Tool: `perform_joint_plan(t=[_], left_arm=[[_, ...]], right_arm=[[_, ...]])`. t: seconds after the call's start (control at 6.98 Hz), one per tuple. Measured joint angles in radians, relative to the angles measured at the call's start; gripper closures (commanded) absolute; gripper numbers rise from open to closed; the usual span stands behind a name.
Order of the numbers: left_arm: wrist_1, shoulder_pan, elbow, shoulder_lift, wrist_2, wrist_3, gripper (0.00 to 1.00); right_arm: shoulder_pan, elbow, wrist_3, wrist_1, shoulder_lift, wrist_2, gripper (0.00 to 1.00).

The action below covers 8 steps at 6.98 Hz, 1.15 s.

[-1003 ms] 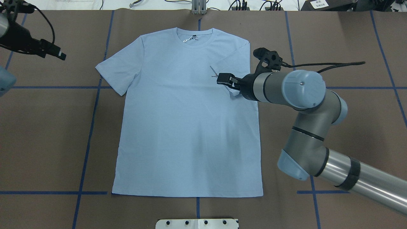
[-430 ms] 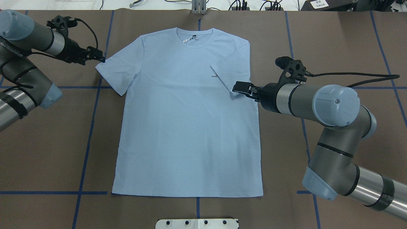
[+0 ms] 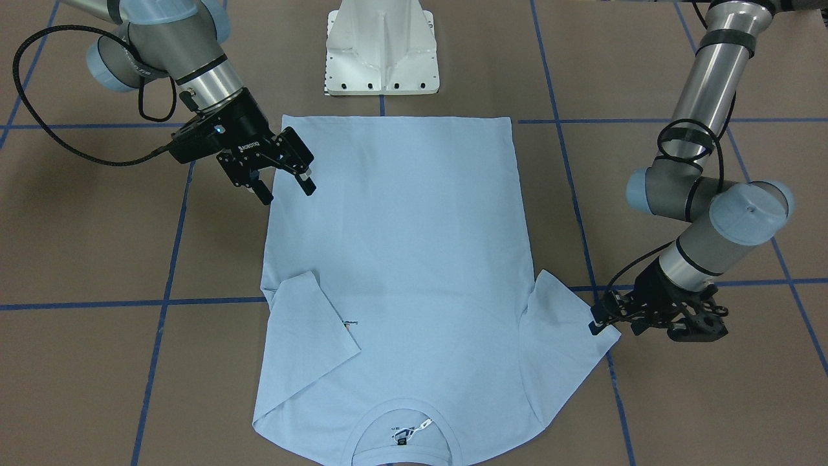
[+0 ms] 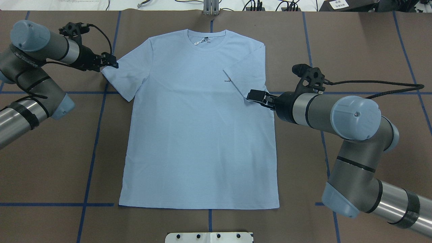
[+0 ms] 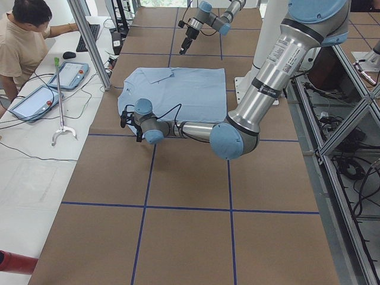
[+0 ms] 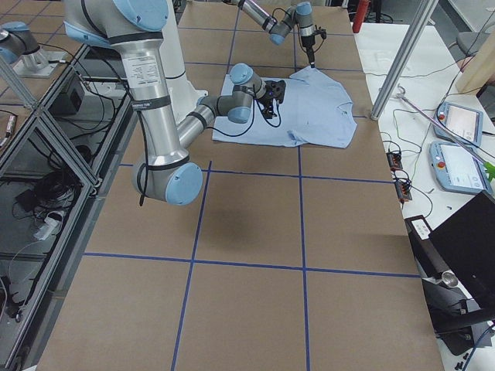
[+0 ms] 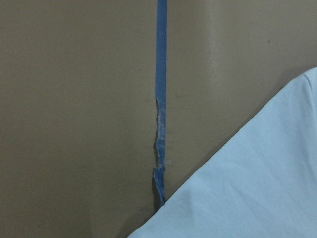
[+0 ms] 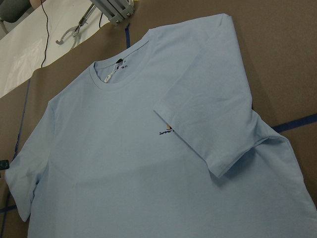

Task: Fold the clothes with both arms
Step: 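Release the sleeve with the right gripper while the left gripper grasps the other sleeve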

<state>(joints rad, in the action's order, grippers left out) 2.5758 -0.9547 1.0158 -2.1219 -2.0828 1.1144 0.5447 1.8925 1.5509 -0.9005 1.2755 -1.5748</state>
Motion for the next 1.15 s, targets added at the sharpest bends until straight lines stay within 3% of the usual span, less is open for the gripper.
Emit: perform_joint_plan(t=[0.86,1.0,1.15], left_arm=[[-0.002,0.007,0.004,0.009,0.003,0.000,0.25],[-0.003,0.007,0.004,0.010,0.004,0.000,0.41],[-0.003,0.007,0.004,0.010,0.004,0.000,0.83]], right_arm=[[-0.011,-0.003,0.000,0.000,0.010,0.011,0.00],[-0.013,-0.004,0.000,0.000,0.010,0.011,0.00],[-0.015,-0.005,0.000,0.000,0.010,0.012,0.00]])
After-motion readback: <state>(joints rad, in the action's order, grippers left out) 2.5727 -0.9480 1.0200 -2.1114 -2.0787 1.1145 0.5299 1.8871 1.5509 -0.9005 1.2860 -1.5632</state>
